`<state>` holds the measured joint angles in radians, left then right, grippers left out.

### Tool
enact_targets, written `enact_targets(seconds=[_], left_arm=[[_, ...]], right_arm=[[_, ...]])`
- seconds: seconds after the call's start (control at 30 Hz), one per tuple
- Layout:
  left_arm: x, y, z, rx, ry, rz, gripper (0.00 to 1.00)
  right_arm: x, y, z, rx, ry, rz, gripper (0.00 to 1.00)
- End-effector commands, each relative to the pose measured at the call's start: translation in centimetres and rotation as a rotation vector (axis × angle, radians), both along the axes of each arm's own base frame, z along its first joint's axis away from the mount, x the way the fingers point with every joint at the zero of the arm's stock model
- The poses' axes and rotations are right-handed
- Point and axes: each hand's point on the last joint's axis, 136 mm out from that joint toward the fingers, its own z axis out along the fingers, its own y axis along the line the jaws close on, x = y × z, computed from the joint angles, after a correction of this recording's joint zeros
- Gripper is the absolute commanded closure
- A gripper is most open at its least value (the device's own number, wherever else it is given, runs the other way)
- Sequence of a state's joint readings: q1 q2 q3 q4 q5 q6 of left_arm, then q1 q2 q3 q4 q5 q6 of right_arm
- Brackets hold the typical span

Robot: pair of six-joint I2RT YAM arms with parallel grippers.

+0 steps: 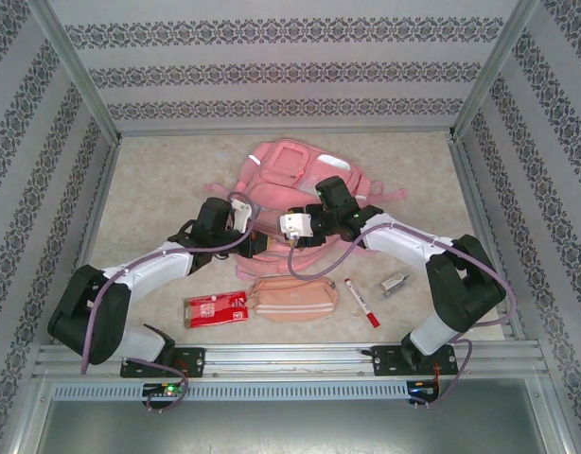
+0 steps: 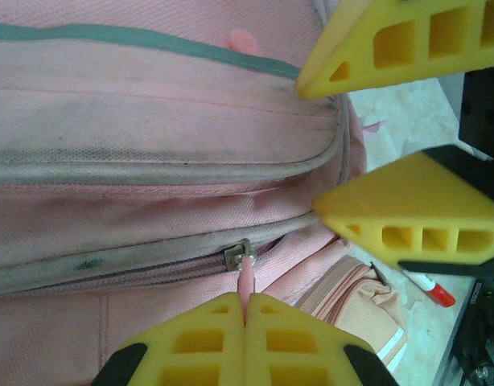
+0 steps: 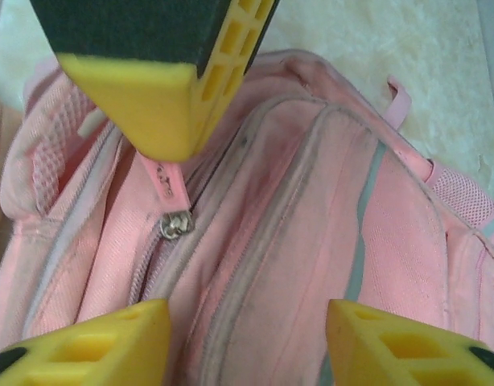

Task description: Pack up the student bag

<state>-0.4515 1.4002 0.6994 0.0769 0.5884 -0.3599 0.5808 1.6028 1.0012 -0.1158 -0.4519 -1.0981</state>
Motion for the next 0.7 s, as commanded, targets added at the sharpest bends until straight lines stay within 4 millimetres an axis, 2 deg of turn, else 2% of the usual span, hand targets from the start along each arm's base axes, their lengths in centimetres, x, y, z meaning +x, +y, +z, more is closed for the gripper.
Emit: enact_targets(seconds=[0.0,0.03,0.07,0.17,0.3,0.5,0.67], left_arm=[[0.5,-0.5,0.1,-0.005,-0.043,-0.013,1.00],[0.5,-0.6,0.0,-0.003,-0.036,-0.018,0.95],[0.5,-0.7,-0.2,0.004,-0.024,-0.025,0.84],[0.1,-0.7,-0.9,0.047,0.020,-0.065,0.74],[-0.5,-0.4,-1.4,0.098,0.032,-0.101,0.60],[-1.1,0.1,-2.7,0.145,0.054,-0.127,0.51],[-1.4,0.9,-4.2,0.202,0.068,-0.132,0.49]], right_arm=[[-0.1,-0.3,-1.5,-0.057,0.001,-0.017,0.56],[-0.2,-0.3,-1.6,-0.057,0.009,-0.019,0.56],[-0.4,-0.4,-1.7,-0.056,0.020,-0.018,0.55],[-1.5,-0.3,-1.1,-0.026,0.067,0.002,0.47],[-2.7,-0.9,-1.6,-0.057,0.153,0.022,0.42],[-3.1,-1.3,-3.5,-0.118,0.189,0.013,0.37],[-0.3,-1.8,-5.4,-0.228,0.042,-0.104,0.37]])
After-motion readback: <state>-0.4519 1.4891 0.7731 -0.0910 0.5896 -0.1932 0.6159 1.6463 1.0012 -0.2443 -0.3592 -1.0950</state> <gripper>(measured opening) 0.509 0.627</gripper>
